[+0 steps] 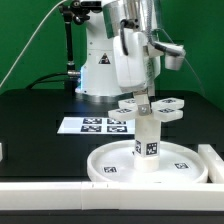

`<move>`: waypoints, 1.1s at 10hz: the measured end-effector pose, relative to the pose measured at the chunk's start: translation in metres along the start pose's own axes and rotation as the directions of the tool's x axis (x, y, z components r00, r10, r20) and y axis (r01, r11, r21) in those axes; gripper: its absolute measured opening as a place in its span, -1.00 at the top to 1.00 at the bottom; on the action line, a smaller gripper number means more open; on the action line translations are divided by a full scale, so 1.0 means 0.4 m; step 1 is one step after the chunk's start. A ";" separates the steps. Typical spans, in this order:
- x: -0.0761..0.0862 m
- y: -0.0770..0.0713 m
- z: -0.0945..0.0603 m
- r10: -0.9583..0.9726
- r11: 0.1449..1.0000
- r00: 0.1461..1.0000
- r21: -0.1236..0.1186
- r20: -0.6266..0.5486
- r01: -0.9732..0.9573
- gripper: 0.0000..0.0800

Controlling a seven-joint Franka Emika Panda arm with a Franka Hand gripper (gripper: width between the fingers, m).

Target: Assemble round table

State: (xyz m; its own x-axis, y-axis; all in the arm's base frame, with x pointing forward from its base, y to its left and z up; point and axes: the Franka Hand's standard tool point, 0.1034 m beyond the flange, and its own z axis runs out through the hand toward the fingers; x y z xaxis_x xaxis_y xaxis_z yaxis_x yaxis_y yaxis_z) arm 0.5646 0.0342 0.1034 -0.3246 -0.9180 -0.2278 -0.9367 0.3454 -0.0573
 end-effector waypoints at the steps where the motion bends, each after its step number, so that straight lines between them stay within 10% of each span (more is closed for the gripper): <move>1: 0.000 0.000 0.001 0.080 0.997 0.997 0.003 0.013 -0.080 -0.13; 6: -0.005 0.002 -0.008 0.044 0.999 0.999 -0.006 0.023 -0.044 -0.56; 11: -0.038 -0.013 -0.079 -0.202 0.979 0.978 0.046 0.053 0.200 -0.62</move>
Offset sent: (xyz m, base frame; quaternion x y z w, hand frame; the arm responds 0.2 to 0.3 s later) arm 0.0000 0.0000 0.0000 0.0000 0.0000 0.0000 1.0000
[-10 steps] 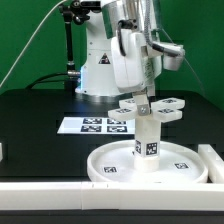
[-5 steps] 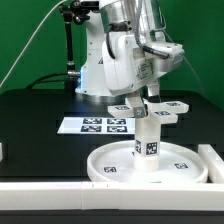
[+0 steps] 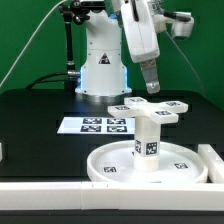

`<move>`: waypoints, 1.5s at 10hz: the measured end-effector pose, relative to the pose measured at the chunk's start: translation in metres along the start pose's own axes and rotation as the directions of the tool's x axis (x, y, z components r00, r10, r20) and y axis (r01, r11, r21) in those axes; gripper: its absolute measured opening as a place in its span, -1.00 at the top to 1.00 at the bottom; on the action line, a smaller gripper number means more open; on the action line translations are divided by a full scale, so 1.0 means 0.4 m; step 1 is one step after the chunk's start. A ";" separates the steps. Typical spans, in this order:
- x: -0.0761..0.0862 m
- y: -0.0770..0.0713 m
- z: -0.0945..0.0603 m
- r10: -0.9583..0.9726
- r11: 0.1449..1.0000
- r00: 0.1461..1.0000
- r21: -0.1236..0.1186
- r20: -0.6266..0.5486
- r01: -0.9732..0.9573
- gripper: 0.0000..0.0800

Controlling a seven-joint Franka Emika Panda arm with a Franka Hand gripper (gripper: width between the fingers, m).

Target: Assemble round table

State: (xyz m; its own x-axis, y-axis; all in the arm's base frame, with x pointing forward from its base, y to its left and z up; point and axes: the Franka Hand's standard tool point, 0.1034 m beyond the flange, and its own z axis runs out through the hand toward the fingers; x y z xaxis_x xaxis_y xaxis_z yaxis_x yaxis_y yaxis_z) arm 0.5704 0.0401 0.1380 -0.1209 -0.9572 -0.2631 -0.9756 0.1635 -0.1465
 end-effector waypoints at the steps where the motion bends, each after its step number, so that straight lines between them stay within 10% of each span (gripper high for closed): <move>1: 0.001 0.001 0.002 -0.096 0.995 0.995 -0.001 0.000 0.096 -0.62; 6: -0.031 0.031 0.042 -0.718 0.685 0.690 -0.081 0.092 0.724 -0.62; 10: -0.026 0.026 0.040 -0.873 0.475 0.478 -0.056 0.099 0.878 -0.62; 13: -0.044 0.036 0.041 -0.986 -0.028 -0.016 -0.069 0.168 0.997 -0.62; 15: -0.043 0.036 0.044 -0.966 -0.183 -0.173 -0.040 0.190 0.982 -0.62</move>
Offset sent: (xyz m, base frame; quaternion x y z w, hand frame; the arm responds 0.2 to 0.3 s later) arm -0.0017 0.0233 -0.0064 -0.0545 -0.0361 -0.4288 0.9011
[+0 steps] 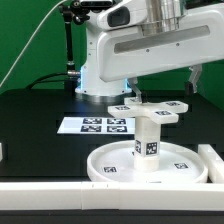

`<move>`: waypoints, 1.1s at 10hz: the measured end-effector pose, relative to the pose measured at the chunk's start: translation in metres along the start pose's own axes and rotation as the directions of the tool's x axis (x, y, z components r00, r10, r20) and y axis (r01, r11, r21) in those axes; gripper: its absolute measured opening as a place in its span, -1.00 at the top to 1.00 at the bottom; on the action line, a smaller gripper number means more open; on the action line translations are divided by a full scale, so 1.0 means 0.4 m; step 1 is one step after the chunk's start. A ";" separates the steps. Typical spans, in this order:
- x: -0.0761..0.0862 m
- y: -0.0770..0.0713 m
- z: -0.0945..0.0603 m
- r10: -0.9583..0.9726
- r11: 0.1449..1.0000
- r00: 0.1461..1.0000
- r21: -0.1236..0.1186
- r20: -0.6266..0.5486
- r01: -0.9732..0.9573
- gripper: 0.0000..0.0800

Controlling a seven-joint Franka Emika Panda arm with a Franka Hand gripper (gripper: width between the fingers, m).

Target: Assemble round table

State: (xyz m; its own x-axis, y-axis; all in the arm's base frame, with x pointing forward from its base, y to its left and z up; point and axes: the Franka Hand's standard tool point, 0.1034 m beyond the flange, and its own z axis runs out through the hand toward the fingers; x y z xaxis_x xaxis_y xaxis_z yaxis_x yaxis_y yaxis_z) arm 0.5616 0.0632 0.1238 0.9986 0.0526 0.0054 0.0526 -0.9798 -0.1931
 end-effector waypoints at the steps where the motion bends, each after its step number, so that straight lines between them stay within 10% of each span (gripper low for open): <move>1: 0.000 0.001 0.000 -0.020 1.000 1.000 0.000 0.000 0.020 -0.62; 6: -0.008 0.019 0.003 -0.641 0.761 0.764 -0.067 0.070 0.645 -0.62; 11: -0.010 0.049 0.009 -0.867 0.483 0.484 -0.042 0.120 0.875 -0.62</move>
Offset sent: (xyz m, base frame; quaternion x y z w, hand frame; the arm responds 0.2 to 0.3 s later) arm -0.0094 0.0033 -0.0065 -0.0468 0.0032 -0.3542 0.9340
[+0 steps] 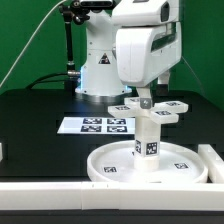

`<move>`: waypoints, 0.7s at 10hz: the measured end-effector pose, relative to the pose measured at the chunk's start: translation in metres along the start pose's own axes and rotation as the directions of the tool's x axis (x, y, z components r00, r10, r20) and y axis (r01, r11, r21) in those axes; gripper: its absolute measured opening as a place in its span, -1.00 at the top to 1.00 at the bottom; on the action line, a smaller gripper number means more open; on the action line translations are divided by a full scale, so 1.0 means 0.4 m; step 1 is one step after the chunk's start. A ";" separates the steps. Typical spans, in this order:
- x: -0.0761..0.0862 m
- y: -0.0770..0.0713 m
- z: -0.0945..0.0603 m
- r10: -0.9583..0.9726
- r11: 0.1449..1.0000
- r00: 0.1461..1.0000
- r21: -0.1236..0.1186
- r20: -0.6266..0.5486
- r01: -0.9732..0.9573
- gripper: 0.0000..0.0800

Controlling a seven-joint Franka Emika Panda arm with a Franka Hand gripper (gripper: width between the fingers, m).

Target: Assemble round table

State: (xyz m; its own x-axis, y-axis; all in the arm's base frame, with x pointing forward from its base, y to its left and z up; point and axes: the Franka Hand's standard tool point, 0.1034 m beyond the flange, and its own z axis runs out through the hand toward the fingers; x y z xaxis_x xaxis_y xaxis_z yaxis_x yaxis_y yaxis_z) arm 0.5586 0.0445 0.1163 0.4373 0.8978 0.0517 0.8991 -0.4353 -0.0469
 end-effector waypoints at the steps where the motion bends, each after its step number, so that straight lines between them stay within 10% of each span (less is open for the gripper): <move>1: -0.005 0.008 -0.002 -0.060 0.998 0.998 -0.006 0.008 0.060 -0.62; 7: -0.026 0.025 0.023 -0.036 0.999 0.999 0.002 0.014 0.036 -0.62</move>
Offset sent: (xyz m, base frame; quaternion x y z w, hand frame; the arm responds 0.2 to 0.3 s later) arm 0.0122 -0.0070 -0.0064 -0.0041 0.0077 0.0131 0.9999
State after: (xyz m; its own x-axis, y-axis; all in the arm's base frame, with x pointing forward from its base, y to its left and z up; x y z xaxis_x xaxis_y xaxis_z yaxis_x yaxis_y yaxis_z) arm 0.5630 0.0313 0.1061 0.4041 0.9139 0.0395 0.9143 -0.4022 -0.0468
